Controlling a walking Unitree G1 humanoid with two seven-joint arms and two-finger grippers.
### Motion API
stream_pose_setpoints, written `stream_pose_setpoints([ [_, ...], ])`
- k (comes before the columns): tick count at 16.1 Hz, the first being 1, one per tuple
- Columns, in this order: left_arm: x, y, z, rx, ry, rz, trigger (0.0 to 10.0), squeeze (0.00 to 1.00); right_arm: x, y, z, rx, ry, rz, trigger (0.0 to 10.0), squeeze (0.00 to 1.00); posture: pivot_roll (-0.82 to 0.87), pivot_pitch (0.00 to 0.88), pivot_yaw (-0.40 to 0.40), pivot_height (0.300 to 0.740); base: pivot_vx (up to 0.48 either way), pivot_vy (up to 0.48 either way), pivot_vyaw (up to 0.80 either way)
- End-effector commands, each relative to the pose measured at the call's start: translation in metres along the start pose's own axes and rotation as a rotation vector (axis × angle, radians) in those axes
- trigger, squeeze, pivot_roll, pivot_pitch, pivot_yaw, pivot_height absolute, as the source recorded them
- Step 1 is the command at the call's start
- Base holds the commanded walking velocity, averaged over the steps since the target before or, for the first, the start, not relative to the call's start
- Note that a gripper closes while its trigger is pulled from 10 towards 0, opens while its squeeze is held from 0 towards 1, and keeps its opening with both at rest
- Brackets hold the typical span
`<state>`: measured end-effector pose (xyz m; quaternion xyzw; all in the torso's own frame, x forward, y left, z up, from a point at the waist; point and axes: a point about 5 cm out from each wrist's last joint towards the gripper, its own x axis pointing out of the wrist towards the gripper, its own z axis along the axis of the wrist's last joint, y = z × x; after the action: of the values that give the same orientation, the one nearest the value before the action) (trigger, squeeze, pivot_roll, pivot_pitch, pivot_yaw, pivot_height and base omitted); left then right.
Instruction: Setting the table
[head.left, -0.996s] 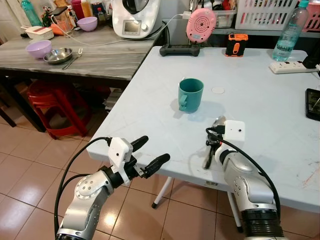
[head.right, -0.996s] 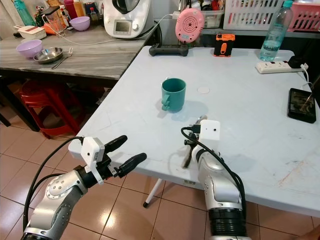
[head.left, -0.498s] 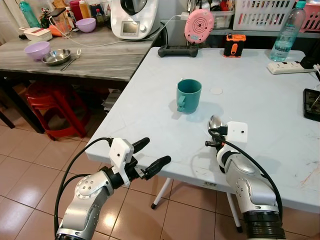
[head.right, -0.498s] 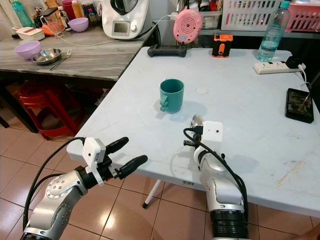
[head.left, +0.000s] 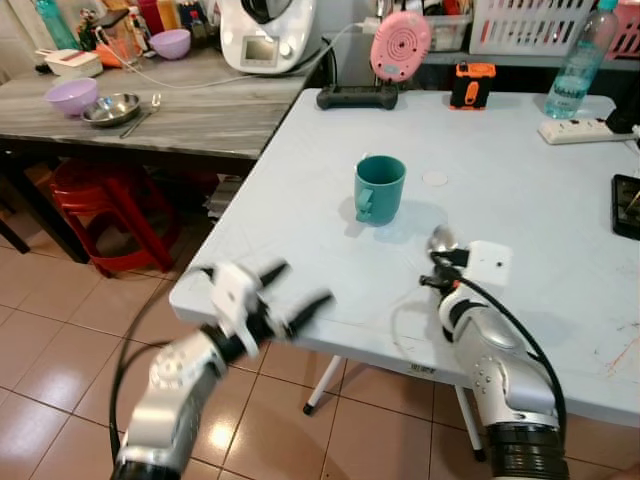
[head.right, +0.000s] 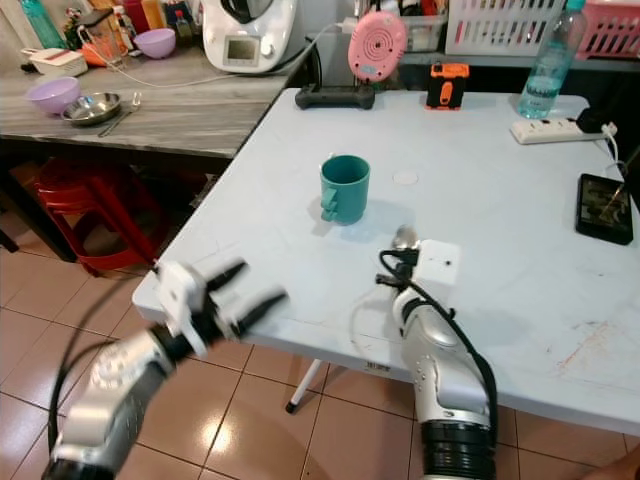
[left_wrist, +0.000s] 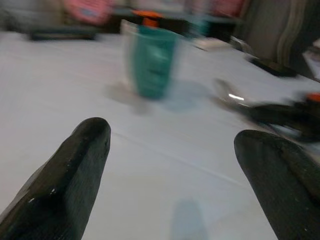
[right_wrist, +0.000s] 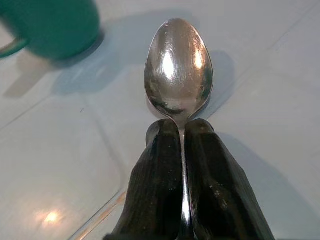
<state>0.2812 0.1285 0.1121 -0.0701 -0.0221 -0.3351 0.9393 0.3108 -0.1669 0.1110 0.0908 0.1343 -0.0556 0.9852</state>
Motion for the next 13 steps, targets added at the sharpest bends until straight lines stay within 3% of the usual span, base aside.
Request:
stream_pose_setpoints([
  [1, -0.003, 0.015, 0.004, 0.015, -0.028, 0.129, 10.0, 0.00, -0.004, 0.001, 0.013, 0.005, -0.083, 0.002, 0.0, 0.00, -0.13, 0.072, 0.100, 0.740, 0.000, 0.000, 0.00],
  [4, -0.001, 0.029, 0.005, 0.041, -0.018, 0.310, 10.0, 0.00, -0.013, 0.002, 0.037, -0.035, -0.251, 0.005, 0.0, 0.00, -0.13, 0.072, 0.099, 0.740, 0.000, 0.000, 0.00],
  [5, 0.000, 0.030, 0.004, 0.020, -0.019, 0.339, 10.0, 0.00, -0.015, 0.002, 0.041, -0.063, -0.276, -0.006, 10.0, 0.00, -0.14, 0.071, 0.099, 0.740, 0.000, 0.000, 0.00],
  [9, 0.007, 0.029, 0.005, -0.029, -0.048, 0.362, 10.0, 0.00, -0.021, -0.003, 0.047, -0.093, -0.344, -0.039, 10.0, 0.00, -0.14, 0.070, 0.099, 0.740, 0.000, 0.000, 0.00],
  [11, 0.009, 0.028, 0.006, -0.024, -0.054, 0.355, 10.0, 0.00, -0.021, -0.005, 0.044, -0.078, -0.325, -0.054, 10.0, 0.00, -0.14, 0.070, 0.099, 0.740, 0.000, 0.133, 0.00],
  [13, 0.009, 0.029, 0.005, -0.021, -0.052, 0.365, 10.0, 0.00, -0.021, -0.005, 0.043, -0.076, -0.329, -0.056, 10.0, 0.00, -0.15, 0.073, 0.101, 0.740, 0.000, 0.298, -0.66],
])
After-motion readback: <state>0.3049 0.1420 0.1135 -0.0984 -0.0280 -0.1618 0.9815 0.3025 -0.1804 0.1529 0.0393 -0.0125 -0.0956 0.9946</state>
